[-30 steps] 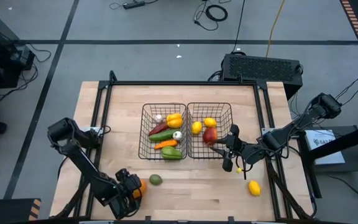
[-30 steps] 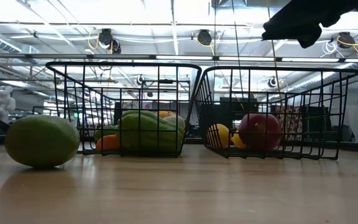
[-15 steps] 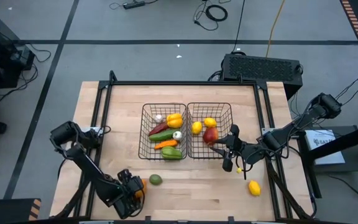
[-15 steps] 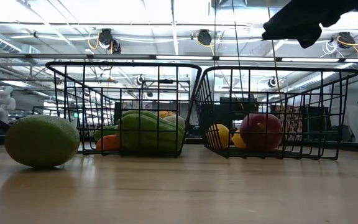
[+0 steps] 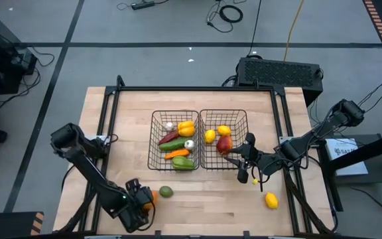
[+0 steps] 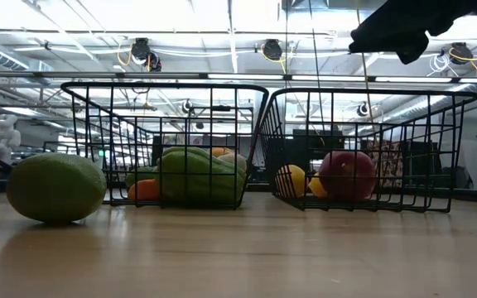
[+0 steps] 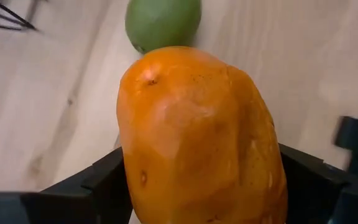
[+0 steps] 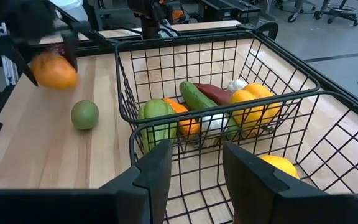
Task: Sort produce into baskets
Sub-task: Put the orange mango into the left black wire basket
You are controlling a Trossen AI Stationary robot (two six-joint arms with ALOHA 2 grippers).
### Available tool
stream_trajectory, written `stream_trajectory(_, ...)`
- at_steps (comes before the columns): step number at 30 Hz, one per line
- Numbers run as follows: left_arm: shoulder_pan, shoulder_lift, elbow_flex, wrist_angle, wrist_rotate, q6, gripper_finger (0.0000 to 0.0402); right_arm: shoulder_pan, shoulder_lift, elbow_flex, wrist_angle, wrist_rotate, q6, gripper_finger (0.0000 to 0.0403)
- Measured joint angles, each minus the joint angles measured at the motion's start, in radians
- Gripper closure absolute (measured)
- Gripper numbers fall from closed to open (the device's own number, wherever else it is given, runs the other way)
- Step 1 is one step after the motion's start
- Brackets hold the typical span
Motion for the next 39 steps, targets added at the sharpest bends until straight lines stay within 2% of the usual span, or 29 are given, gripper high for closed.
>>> stream_trajectory(3,0.011,-0.048,0.037,-0.054,-0.031,0.029,0.0094,0.0,0.0,0.0,0.0,0.0,0.0,0.0268)
stream_trajectory(7,0.052,-0.109,0.082,-0.122,-0.158,0.129,0.0094,0.0,0.0,0.0,0.0,0.0,0.0,0.0268)
stream_trajectory(10,0.101,-0.149,0.12,-0.17,-0.259,0.276,0.0095,0.0,0.0,0.0,0.002,0.0,0.003,0.0268)
stream_trajectory(16,0.237,-0.212,0.15,-0.156,-0.486,0.615,0.0095,0.003,0.0,0.0,0.002,0.0,0.004,0.0268)
stream_trajectory(20,0.359,-0.222,0.15,-0.159,-0.509,0.8,0.0095,0.019,0.0,0.0,0.002,0.0,0.023,0.0268)
stream_trajectory(22,0.426,-0.22,0.15,-0.161,-0.446,0.849,0.0095,0.027,0.0,0.0,0.001,0.0,0.025,0.0268)
stream_trajectory(25,0.524,-0.201,0.149,-0.167,-0.233,0.882,0.0095,0.039,0.0,0.0,-0.001,0.0,0.012,0.0268)
stream_trajectory(27,0.574,-0.186,0.148,-0.195,-0.131,0.882,0.0095,0.042,0.0,0.0,-0.001,0.0,-0.004,0.0268)
stream_trajectory(33,0.666,-0.165,0.126,-0.221,0.028,0.885,0.0095,0.041,0.0,0.0,-0.001,0.002,-0.069,0.0268)
stream_trajectory(39,0.695,-0.165,0.098,-0.219,0.177,0.876,0.0093,0.041,0.0,0.0,-0.004,0.003,-0.106,0.0268)
